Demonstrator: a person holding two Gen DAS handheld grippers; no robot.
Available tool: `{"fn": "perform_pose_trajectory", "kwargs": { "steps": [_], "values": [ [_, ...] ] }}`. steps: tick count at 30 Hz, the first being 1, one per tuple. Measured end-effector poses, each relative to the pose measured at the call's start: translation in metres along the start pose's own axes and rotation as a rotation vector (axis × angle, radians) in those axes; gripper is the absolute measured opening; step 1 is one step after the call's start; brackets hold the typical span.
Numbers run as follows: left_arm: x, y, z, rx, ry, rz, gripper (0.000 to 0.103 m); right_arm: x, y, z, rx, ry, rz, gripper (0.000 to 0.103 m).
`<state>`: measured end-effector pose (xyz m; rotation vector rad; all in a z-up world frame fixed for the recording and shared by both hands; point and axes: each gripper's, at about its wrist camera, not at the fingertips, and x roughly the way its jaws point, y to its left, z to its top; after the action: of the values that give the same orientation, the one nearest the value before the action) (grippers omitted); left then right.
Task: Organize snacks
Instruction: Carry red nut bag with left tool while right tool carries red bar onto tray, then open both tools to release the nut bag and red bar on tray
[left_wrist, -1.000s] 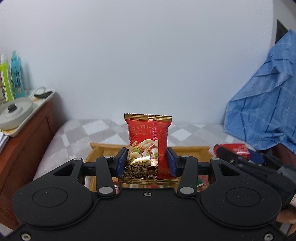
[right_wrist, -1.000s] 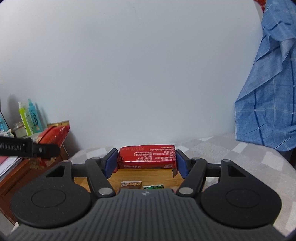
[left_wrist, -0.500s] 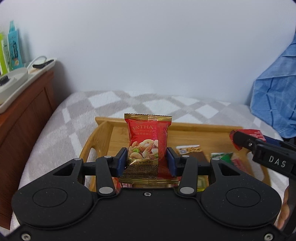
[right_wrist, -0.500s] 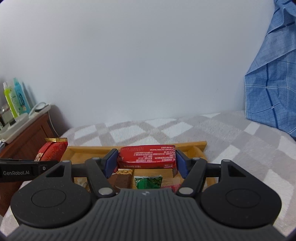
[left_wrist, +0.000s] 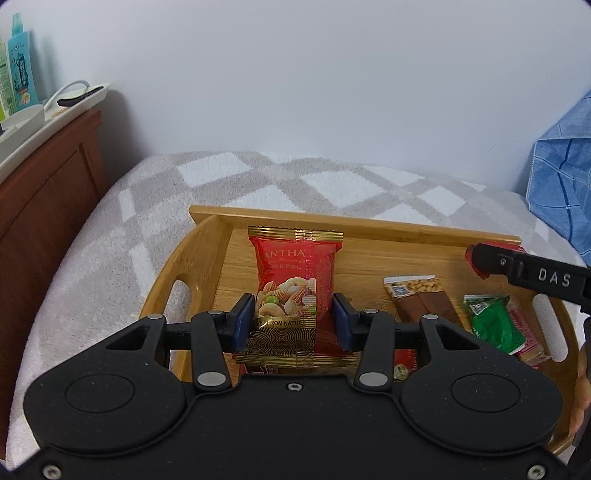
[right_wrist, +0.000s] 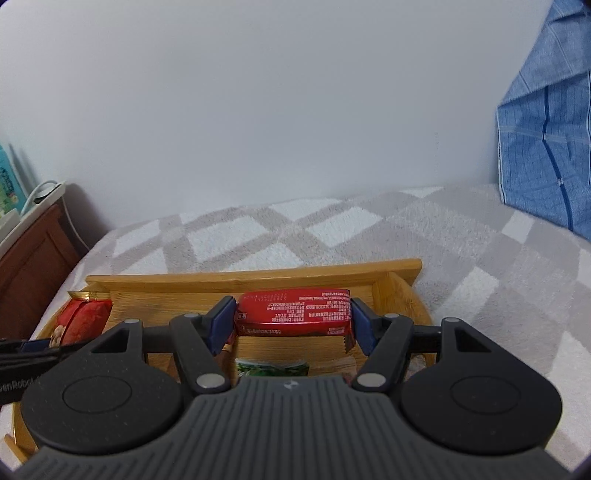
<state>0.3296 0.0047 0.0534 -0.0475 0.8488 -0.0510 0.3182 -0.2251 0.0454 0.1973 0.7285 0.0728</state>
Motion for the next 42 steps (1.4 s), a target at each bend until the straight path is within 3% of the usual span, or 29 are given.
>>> {"fn": "perform_pose_trajectory", "kwargs": {
  "steps": [19,29,42],
  "values": [
    [0.017,0.004,-0.001,-0.008,0.006,-0.006,0.045,0.025,0.001,-0.004,-0.016,0.064,-0.013,0.069],
    [0.014,0.000,-0.003,0.019,-0.004,0.019,0.073,0.018,-0.001,-0.004,-0.005,0.055,0.007,0.079],
    [-0.045,-0.012,-0.012,0.043,-0.064,-0.002,0.086,-0.048,0.001,-0.005,0.004,-0.044,0.015,0.087]
  ]
}}
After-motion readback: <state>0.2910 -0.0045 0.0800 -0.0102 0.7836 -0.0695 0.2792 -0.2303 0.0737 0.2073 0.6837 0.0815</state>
